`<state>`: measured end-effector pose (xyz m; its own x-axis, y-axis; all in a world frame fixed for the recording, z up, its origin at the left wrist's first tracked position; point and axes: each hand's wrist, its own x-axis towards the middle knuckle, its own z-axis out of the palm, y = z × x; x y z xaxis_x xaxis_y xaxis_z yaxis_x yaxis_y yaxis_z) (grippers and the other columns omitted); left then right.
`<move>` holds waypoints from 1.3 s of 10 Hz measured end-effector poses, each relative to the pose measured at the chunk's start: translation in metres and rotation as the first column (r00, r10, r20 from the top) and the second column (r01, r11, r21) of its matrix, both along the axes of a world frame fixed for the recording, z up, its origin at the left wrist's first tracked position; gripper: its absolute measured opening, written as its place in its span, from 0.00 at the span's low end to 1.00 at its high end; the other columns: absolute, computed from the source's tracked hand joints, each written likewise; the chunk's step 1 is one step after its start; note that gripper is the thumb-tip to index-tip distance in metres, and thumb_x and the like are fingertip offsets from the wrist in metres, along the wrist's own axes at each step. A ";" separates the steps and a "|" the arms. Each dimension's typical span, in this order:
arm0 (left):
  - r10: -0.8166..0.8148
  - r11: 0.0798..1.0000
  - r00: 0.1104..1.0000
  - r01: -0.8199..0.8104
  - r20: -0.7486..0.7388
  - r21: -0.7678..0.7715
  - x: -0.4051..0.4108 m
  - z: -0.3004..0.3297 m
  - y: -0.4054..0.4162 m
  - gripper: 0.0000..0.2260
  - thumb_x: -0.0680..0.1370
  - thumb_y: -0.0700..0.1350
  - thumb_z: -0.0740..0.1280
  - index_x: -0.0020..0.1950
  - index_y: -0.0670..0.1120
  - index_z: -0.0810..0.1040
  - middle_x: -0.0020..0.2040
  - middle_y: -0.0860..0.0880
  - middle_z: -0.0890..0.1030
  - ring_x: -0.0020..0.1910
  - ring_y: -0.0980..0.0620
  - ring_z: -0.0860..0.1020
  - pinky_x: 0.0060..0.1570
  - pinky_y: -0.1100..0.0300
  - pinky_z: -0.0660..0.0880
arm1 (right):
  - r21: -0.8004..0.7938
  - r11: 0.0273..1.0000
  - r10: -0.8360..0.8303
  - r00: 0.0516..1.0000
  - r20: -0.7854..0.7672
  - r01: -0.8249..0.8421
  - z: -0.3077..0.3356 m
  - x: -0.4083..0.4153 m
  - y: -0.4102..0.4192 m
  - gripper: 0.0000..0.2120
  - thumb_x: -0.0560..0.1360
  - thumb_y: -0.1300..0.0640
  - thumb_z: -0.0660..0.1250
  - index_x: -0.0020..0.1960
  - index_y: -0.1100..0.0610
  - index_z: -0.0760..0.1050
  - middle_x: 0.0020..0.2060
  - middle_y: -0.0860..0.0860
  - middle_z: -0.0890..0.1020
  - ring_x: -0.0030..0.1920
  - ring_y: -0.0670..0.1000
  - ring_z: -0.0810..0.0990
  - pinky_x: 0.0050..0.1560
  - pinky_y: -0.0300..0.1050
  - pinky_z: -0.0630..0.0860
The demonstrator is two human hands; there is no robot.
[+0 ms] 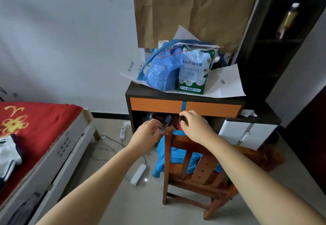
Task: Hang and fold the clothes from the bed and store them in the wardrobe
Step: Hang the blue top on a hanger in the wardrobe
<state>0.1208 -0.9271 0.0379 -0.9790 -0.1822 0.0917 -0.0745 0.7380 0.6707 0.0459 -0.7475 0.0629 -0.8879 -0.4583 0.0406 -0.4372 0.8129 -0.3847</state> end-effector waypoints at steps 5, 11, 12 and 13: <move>-0.280 0.954 0.953 0.289 0.115 -0.079 -0.196 -0.044 -0.115 0.12 0.81 0.43 0.60 0.63 0.48 0.75 0.57 0.47 0.78 0.53 0.49 0.75 0.51 0.58 0.72 | 0.069 0.969 -0.245 0.964 0.108 0.238 -0.025 -0.162 -0.096 0.17 0.82 0.54 0.55 0.70 0.54 0.68 0.67 0.53 0.71 0.62 0.55 0.74 0.60 0.53 0.74; -0.700 0.675 0.589 0.730 0.404 0.106 -0.365 -0.142 -0.084 0.13 0.80 0.41 0.60 0.64 0.46 0.75 0.48 0.48 0.78 0.45 0.50 0.77 0.44 0.58 0.75 | 0.442 0.644 -0.750 0.400 0.527 0.624 -0.135 -0.263 -0.019 0.19 0.81 0.62 0.55 0.31 0.56 0.58 0.30 0.52 0.60 0.29 0.48 0.58 0.29 0.42 0.56; -0.699 0.673 0.541 0.719 0.469 0.175 -0.388 -0.183 -0.055 0.13 0.80 0.41 0.60 0.65 0.45 0.73 0.53 0.45 0.78 0.50 0.46 0.78 0.47 0.56 0.75 | 0.420 0.548 -0.778 0.256 0.574 0.724 -0.183 -0.274 -0.006 0.16 0.81 0.60 0.56 0.34 0.52 0.63 0.34 0.49 0.66 0.33 0.45 0.64 0.34 0.35 0.62; -0.698 0.618 0.460 0.774 0.548 0.138 -0.420 -0.243 -0.014 0.15 0.80 0.42 0.60 0.67 0.44 0.71 0.61 0.42 0.76 0.59 0.44 0.76 0.56 0.56 0.73 | 0.437 0.432 -0.784 0.088 0.615 0.789 -0.259 -0.277 0.002 0.14 0.82 0.60 0.54 0.37 0.57 0.67 0.37 0.52 0.70 0.37 0.51 0.71 0.36 0.38 0.67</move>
